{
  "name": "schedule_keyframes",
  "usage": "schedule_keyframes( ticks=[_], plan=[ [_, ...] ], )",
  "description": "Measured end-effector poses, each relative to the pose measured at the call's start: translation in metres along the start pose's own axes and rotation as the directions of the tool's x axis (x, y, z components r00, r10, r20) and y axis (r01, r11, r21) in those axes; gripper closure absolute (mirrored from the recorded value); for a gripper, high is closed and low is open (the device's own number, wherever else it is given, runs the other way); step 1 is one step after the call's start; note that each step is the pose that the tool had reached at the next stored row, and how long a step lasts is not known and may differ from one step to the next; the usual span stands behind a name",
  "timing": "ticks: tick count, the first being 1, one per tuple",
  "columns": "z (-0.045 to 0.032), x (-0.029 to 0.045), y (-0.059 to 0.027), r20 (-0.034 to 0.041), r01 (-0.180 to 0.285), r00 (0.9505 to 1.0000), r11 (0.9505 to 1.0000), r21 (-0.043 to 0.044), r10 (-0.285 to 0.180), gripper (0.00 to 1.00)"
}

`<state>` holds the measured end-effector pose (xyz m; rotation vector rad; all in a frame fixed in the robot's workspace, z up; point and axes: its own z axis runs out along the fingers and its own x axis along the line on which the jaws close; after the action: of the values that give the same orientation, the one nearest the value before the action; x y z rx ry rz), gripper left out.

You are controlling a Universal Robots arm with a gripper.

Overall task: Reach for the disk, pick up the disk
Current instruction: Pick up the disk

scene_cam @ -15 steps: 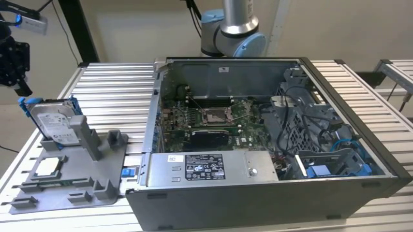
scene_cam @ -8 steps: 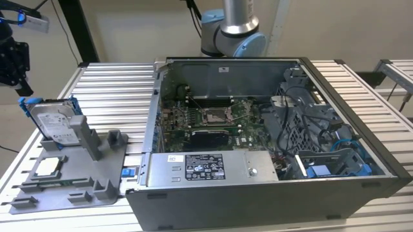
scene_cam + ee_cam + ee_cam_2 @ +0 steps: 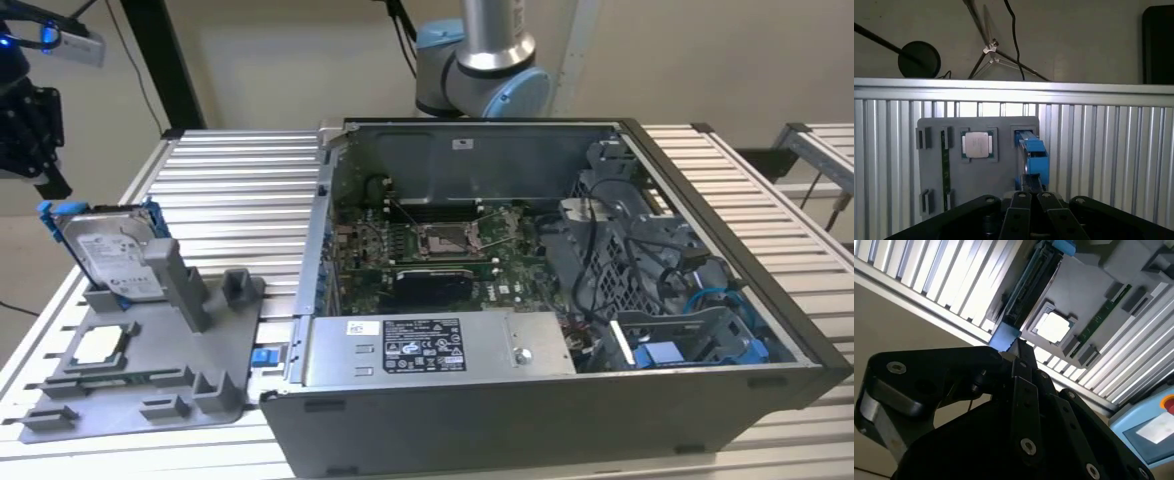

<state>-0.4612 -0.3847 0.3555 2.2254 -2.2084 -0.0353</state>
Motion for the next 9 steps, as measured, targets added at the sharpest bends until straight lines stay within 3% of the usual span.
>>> schedule_keyframes(
  ticks=[4,5,9],
  plan=[
    [0.0000,0.0000,0.0000,0.0000,0.000,1.0000,1.0000,0.0000,0.000,1.00],
    [0.0000,0.0000,0.0000,0.0000,0.000,1.0000,1.0000,0.0000,0.000,0.00],
    [0.0000,0.0000,0.0000,0.0000,0.001,1.0000,1.0000,0.0000,-0.001,0.00]
  ],
)
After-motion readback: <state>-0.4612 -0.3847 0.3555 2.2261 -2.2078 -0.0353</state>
